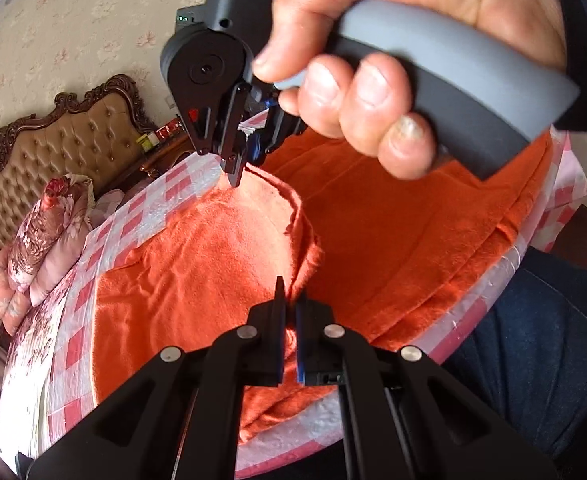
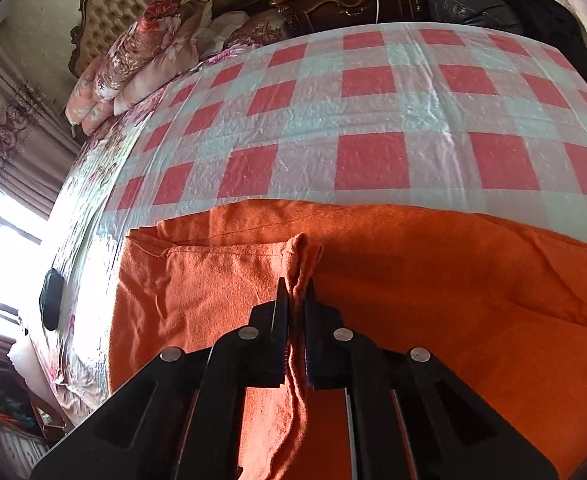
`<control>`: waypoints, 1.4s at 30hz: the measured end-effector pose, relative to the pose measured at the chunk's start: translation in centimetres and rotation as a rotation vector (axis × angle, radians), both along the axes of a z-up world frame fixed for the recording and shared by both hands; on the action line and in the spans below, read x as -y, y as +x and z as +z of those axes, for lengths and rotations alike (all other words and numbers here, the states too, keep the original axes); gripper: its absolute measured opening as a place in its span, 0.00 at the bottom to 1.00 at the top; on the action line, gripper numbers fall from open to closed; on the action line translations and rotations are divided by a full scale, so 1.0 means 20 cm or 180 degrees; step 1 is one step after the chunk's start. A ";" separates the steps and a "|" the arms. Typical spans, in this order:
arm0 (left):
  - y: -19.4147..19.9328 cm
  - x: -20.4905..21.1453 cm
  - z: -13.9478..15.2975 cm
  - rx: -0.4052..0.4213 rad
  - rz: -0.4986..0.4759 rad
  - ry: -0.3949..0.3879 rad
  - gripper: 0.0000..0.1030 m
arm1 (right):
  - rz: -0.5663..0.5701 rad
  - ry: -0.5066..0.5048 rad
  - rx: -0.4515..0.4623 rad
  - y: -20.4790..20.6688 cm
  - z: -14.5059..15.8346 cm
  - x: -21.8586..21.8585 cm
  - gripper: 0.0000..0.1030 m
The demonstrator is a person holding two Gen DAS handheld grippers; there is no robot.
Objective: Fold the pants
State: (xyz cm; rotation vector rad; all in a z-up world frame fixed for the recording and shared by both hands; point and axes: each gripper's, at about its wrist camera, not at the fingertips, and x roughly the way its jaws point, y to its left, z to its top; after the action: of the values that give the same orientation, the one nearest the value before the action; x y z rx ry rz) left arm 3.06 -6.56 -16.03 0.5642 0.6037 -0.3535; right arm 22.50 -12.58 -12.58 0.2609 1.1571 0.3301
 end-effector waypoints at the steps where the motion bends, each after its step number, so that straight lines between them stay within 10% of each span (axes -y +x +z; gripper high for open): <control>1: 0.00 0.00 0.00 -0.0007 -0.0003 0.0003 0.03 | -0.0004 -0.0013 -0.0005 0.00 0.00 0.01 0.07; 10: -0.01 0.00 -0.01 -0.0072 0.0019 -0.0073 0.04 | 0.0005 -0.0353 0.0100 -0.04 -0.03 -0.04 0.07; 18: -0.05 -0.03 0.03 -0.0242 -0.0075 -0.0374 0.28 | 0.0102 -0.0966 0.0267 -0.08 -0.10 -0.11 0.08; 23: -0.14 -0.28 0.19 -0.0097 0.0257 -0.0766 0.36 | -0.0003 -0.1358 0.0458 -0.10 -0.05 -0.12 0.28; 27: -0.15 -0.74 0.23 -0.0448 0.1078 -0.1565 0.02 | -0.0137 -0.1424 0.0851 -0.23 0.12 -0.14 0.35; 34: -0.12 -1.16 0.17 -0.0622 0.1636 -0.2198 0.01 | 0.0723 -0.1519 0.1029 -0.52 0.01 -0.51 0.48; 42: 0.00 -1.07 0.04 -0.0860 0.1634 -0.1786 0.01 | 0.0565 -0.1726 0.0838 -0.51 -0.12 -0.44 0.66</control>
State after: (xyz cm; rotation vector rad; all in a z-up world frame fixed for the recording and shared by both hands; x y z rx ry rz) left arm 3.09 14.83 -15.17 -0.1866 0.8428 -0.0984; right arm 12.36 -3.74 -14.98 -0.3536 0.9685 0.1878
